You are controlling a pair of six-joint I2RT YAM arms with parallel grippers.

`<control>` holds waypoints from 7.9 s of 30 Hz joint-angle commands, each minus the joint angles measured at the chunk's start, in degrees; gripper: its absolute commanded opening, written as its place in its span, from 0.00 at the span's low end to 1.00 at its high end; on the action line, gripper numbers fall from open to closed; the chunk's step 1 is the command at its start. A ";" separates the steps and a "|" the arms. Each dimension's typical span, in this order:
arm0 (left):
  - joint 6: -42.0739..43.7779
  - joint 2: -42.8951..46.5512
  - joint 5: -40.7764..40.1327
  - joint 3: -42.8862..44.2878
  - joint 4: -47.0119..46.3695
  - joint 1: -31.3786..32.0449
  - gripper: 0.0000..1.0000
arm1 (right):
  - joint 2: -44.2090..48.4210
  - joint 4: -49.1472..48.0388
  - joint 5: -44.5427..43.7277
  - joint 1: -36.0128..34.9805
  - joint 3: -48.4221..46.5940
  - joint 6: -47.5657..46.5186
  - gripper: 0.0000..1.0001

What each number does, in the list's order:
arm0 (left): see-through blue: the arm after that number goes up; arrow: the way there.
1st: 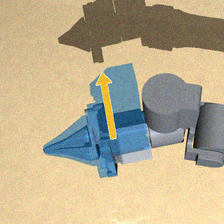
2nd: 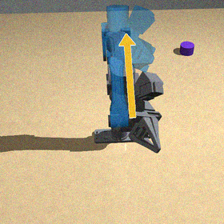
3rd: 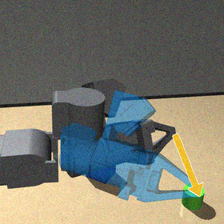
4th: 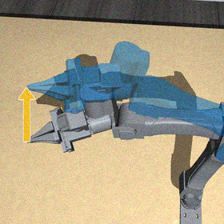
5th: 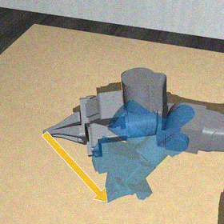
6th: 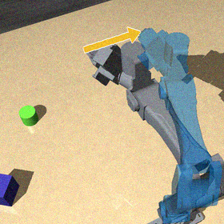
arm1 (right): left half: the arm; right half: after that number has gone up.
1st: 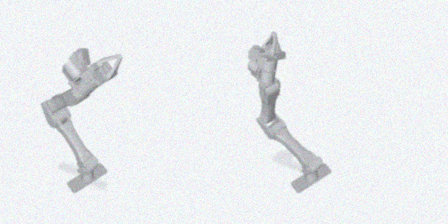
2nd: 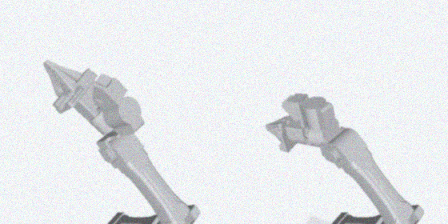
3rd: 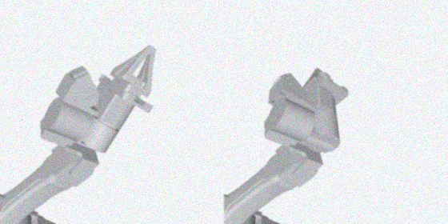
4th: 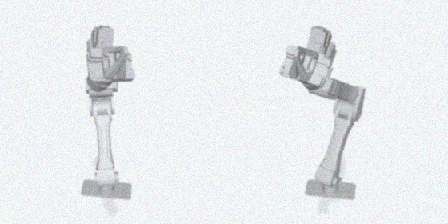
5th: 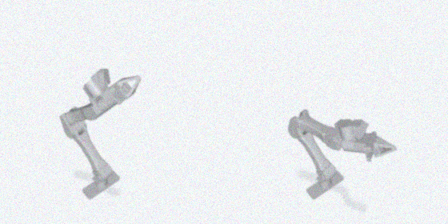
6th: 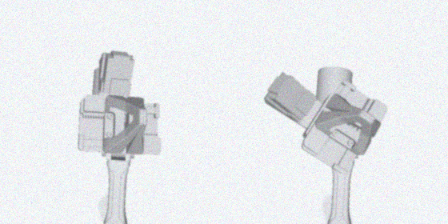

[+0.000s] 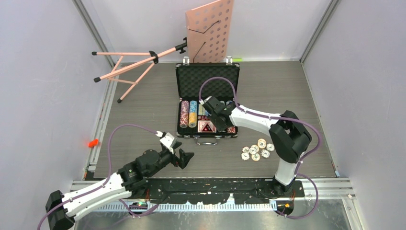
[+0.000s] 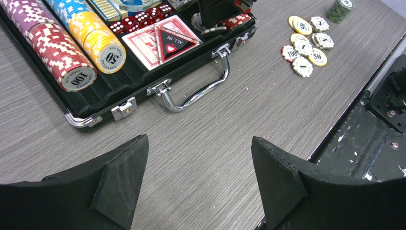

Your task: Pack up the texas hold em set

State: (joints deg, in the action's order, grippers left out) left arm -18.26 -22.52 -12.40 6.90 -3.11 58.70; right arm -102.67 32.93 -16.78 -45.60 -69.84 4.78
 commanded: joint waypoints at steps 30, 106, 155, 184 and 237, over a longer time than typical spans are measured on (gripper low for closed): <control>-0.28 0.26 1.33 0.22 -1.86 -0.25 0.81 | -0.09 13.51 14.68 2.89 -9.14 -6.97 0.25; 0.24 -0.95 1.42 0.20 -2.69 -0.25 0.83 | -1.99 7.91 10.20 2.81 -7.89 -14.78 0.30; 0.33 -1.13 1.24 0.13 -2.91 -0.25 0.83 | -3.51 8.36 -1.98 2.85 -14.64 -14.58 0.29; -6.32 -14.92 0.89 9.20 5.24 -0.25 1.00 | 43.38 22.35 -8.71 5.56 24.21 48.46 0.88; -6.78 6.78 -4.34 2.66 9.56 -0.25 0.94 | 36.19 11.87 2.61 12.83 24.24 51.04 0.32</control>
State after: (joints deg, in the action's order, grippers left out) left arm -24.93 -15.53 -16.93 9.17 10.87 58.67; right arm -68.64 44.14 -15.79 -32.88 -40.80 58.35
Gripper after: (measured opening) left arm 0.928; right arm 0.472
